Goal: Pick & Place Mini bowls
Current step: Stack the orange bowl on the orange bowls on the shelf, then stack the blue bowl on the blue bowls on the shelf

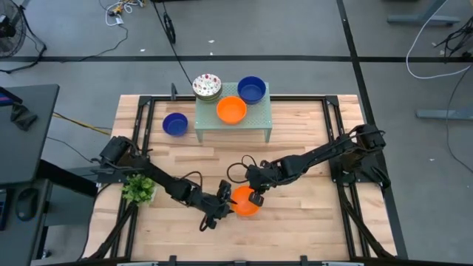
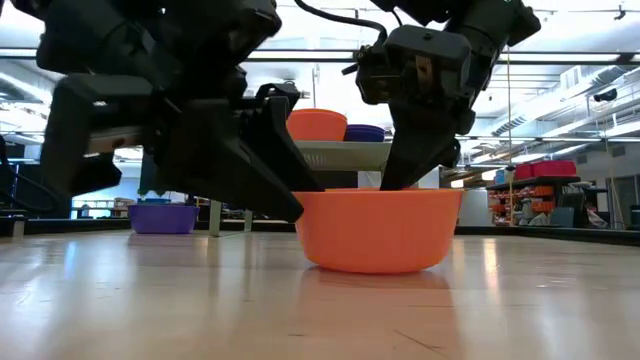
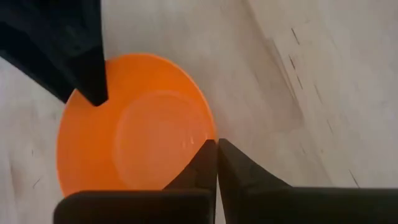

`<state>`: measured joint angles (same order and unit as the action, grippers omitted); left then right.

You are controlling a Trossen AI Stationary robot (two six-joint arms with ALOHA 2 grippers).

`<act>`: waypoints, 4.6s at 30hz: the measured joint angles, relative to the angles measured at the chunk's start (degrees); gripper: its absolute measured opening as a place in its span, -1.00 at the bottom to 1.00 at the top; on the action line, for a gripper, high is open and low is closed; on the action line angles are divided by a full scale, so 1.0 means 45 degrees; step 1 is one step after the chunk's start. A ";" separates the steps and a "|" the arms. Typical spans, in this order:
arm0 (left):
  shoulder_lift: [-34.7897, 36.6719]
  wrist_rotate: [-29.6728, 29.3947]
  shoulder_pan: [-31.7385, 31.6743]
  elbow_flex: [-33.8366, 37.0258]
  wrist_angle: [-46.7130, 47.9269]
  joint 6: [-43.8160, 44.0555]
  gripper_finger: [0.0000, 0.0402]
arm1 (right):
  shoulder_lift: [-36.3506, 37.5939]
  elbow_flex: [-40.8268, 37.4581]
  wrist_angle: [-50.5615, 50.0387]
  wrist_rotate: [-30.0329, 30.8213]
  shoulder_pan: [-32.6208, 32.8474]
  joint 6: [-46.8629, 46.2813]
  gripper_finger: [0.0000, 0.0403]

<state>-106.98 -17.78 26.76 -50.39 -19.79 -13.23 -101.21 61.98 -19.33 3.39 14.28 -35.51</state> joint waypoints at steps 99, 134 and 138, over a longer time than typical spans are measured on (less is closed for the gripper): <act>0.0870 0.0238 -0.8696 -1.2211 1.7284 0.0447 -0.09 | 0.3531 -0.4197 0.5713 0.6345 0.7159 -0.0330 -0.57; 0.8714 -0.1347 -0.3450 -0.2815 1.9396 0.7679 -0.23 | 0.3531 -0.4197 0.5642 0.6350 0.7174 -0.0335 -0.57; 0.9978 -0.1331 -0.4906 -0.0130 1.7600 0.6860 -0.06 | 0.3526 -0.4197 0.5782 0.6369 0.7120 -0.0241 -0.57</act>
<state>-62.08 -23.77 4.68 -50.98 59.41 17.64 -85.34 43.09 6.69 32.05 46.32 -36.59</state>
